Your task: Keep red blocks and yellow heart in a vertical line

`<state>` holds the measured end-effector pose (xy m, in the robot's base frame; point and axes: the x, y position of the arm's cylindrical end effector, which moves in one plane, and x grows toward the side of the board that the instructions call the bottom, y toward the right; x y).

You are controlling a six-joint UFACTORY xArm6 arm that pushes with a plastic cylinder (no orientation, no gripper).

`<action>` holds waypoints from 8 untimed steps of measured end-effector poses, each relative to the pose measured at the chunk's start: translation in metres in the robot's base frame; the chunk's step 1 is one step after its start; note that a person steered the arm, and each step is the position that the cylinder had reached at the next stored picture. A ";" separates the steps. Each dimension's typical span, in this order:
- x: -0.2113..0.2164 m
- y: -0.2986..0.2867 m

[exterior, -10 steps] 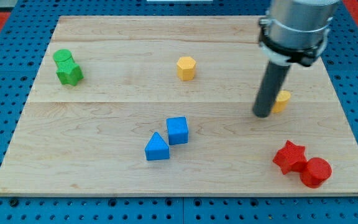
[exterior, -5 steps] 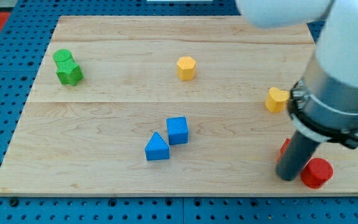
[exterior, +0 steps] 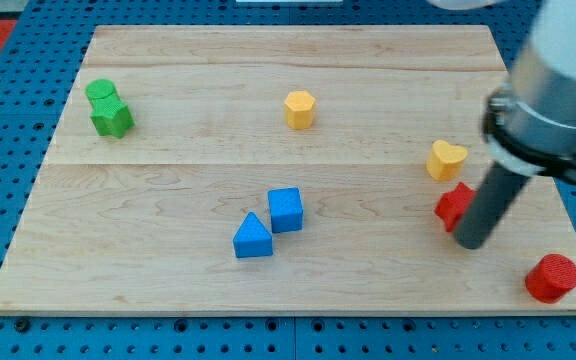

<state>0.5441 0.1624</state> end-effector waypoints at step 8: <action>-0.054 -0.033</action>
<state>0.4903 0.1298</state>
